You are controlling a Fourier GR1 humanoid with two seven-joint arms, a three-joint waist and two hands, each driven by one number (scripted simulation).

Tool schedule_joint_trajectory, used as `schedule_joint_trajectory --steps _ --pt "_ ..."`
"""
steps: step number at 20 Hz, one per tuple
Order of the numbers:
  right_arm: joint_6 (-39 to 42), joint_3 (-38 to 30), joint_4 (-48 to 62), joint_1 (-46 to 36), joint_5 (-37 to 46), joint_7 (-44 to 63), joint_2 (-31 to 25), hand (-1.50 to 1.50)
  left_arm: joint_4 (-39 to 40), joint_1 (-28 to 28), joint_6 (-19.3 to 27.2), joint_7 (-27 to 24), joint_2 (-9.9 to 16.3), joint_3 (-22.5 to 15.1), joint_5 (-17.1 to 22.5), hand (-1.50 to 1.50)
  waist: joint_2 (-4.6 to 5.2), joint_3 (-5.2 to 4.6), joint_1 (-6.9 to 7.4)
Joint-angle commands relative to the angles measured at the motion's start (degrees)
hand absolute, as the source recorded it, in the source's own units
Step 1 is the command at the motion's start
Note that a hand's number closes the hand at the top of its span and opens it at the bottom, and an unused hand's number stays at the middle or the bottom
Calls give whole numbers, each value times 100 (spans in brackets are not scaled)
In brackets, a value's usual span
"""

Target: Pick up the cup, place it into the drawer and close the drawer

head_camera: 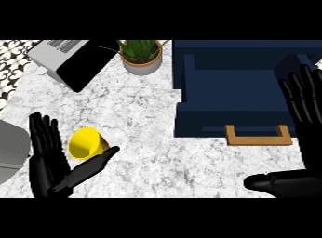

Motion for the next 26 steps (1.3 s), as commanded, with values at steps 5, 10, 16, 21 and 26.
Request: schedule_joint_trajectory --steps 5,10,16,21,26 --pt "-87 -96 -394 -116 -170 504 -63 -150 927 452 -531 -1181 -13 336 821 -150 -2 -3 -3" --pt "-3 -40 -227 -184 -152 399 -45 -150 1245 227 -788 -1179 25 643 868 -150 -1 -1 -3" --pt "53 -25 -131 -41 -103 112 33 -150 2570 -321 -926 -2043 -13 908 1278 -150 3 -1 -13" --pt "-15 -34 -118 -391 -82 503 -70 -150 2827 -413 -1046 -2348 -13 1069 1510 -150 1 0 -2" --pt "209 -163 -141 42 -217 270 -123 -150 3720 -500 -1748 -3071 127 1659 1900 -150 3 -1 -17"
